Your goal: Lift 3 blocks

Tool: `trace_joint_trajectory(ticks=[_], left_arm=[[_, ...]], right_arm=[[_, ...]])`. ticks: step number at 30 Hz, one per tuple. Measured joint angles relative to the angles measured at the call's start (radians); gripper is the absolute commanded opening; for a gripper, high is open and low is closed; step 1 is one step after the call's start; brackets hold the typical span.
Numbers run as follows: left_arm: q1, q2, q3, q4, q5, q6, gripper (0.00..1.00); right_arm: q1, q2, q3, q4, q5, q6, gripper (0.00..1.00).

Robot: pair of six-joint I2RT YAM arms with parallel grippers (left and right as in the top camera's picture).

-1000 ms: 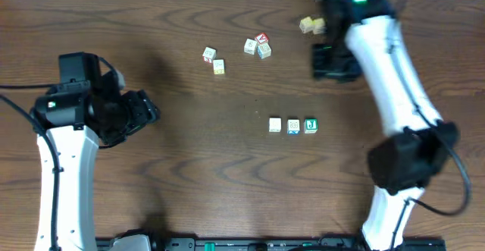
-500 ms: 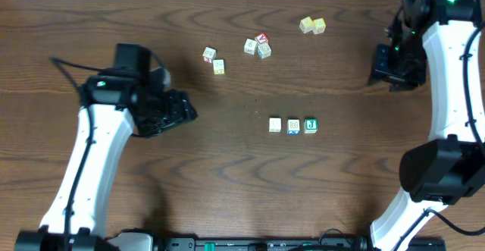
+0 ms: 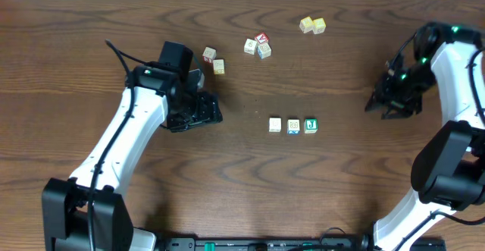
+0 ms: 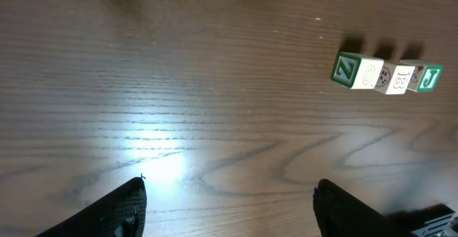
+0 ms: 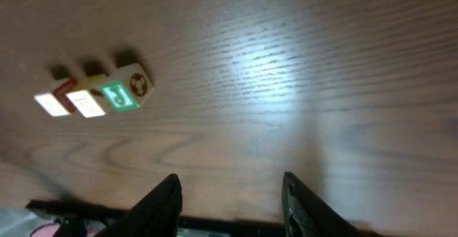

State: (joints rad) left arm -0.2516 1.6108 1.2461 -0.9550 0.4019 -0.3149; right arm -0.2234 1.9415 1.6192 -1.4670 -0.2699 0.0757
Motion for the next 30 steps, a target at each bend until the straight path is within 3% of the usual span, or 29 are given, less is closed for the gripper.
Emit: trace_joint_trajectory(ticks=[4,7,17,20,25,28,30], left_arm=[[-0.002,0.011,0.000,0.021,0.004,-0.008,0.63],[-0.007,0.022,0.000,0.026,0.003,-0.018,0.51],[-0.084,0.074,0.000,0.063,0.005,-0.026,0.38],[-0.087,0.091,0.000,0.066,0.008,-0.022,0.22],[-0.087,0.121,0.000,0.070,0.008,-0.026,0.19],[-0.090,0.132,0.000,0.070,0.008,-0.026,0.07],[-0.094,0.132,0.000,0.072,0.008,-0.026,0.08]], right_arm=[[0.000,-0.060,-0.134,0.102,-0.032,-0.009,0.25],[0.000,-0.098,-0.218,0.178,-0.066,-0.016,0.02],[0.051,-0.103,-0.444,0.477,-0.226,-0.013,0.01],[0.080,-0.103,-0.463,0.507,-0.235,-0.008,0.01],[0.111,-0.103,-0.465,0.532,-0.178,0.058,0.01],[0.121,-0.103,-0.465,0.545,-0.142,0.098,0.01],[0.123,-0.103,-0.465,0.549,-0.133,0.108,0.01]])
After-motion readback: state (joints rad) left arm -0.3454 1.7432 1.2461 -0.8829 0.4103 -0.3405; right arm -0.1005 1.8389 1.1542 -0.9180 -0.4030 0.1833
